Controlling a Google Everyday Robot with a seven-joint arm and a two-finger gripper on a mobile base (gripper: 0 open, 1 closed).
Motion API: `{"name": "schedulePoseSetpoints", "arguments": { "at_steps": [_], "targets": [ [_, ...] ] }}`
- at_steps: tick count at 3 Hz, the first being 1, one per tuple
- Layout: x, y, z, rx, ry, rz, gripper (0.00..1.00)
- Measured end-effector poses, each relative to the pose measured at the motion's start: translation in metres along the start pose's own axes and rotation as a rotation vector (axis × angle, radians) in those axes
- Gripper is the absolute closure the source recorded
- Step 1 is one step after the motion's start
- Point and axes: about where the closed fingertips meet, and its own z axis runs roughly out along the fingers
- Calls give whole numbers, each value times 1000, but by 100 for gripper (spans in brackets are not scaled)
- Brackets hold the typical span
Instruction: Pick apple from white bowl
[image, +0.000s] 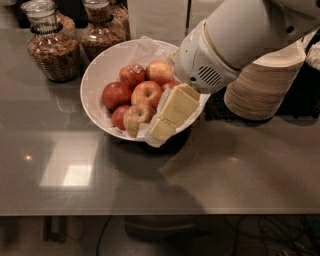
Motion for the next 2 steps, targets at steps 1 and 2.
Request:
{"name": "schedulePoseSetpoints", "arguments": {
  "at_steps": [1, 2],
  "targets": [
    [-11, -11, 5, 27, -91, 96, 0],
    [-15, -12, 13, 34, -117, 195, 0]
  ]
}}
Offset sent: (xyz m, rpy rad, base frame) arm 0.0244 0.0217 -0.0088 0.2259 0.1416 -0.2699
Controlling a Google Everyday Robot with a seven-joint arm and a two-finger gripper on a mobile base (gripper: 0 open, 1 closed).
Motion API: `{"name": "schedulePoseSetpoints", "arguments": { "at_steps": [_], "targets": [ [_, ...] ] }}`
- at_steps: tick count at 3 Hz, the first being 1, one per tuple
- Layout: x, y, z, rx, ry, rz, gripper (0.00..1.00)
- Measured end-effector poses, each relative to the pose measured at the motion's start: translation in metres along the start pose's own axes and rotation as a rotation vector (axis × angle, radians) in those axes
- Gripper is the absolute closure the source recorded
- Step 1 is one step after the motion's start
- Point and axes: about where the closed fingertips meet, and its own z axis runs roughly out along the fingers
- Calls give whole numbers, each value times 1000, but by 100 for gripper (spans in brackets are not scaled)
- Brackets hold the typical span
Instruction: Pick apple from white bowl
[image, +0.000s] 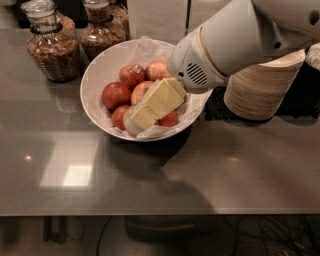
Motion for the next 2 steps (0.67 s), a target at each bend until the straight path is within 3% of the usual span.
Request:
{"name": "schedulePoseSetpoints", "arguments": {
  "at_steps": [1, 2],
  "targets": [
    [4, 3, 17, 5, 26, 80, 0],
    [10, 2, 41, 50, 113, 137, 0]
  ]
}}
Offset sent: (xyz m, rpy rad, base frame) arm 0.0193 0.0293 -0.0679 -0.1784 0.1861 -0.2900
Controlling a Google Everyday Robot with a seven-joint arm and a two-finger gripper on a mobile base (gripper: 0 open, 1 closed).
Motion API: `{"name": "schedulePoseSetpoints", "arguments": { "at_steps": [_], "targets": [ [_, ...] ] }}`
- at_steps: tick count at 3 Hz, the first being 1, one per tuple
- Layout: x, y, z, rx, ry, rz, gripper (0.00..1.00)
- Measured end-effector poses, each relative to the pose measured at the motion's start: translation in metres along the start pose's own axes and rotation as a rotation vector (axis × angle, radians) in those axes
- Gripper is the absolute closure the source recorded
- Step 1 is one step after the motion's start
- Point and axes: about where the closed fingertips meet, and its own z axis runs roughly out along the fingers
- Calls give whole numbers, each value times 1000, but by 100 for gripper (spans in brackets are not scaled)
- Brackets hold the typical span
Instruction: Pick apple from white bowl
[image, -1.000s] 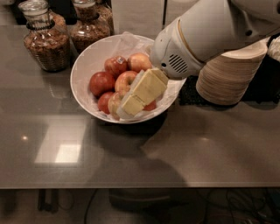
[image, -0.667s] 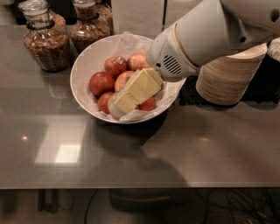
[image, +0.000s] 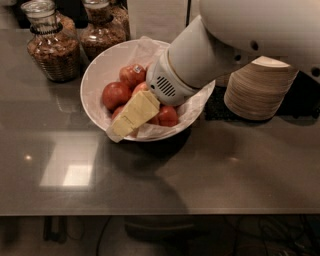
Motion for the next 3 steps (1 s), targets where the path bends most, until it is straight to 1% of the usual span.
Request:
{"name": "schedulePoseSetpoints", "arguments": {
  "at_steps": [1, 2, 3],
  "targets": [
    [3, 8, 26, 79, 86, 26, 0],
    [10, 6, 30, 192, 129, 78, 0],
    [25, -2, 30, 256, 139, 194, 0]
  ]
}}
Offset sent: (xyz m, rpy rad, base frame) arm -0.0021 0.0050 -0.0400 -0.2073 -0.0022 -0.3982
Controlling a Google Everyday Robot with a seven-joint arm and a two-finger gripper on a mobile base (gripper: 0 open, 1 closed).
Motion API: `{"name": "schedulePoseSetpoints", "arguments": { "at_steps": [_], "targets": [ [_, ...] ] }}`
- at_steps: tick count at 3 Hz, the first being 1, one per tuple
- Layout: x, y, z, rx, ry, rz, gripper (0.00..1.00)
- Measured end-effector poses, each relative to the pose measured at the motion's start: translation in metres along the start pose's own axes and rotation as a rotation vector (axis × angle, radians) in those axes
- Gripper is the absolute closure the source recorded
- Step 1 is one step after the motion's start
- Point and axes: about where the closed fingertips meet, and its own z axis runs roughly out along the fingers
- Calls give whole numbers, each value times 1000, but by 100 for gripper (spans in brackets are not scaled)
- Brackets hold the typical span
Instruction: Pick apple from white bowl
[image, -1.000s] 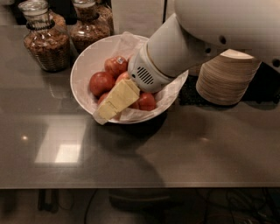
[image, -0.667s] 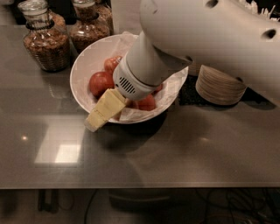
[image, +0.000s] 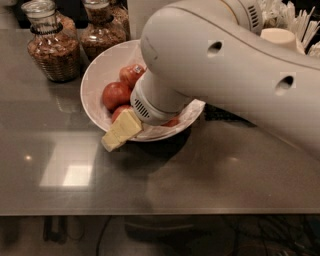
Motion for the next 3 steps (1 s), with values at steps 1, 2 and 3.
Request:
{"name": "schedulePoseSetpoints", "arguments": {
  "at_steps": [1, 2, 3],
  "targets": [
    [-1, 0, -1, 1, -2, 29, 0],
    [-1, 0, -1, 1, -2, 29, 5],
    [-1, 0, -1, 1, -2, 29, 29]
  ]
}}
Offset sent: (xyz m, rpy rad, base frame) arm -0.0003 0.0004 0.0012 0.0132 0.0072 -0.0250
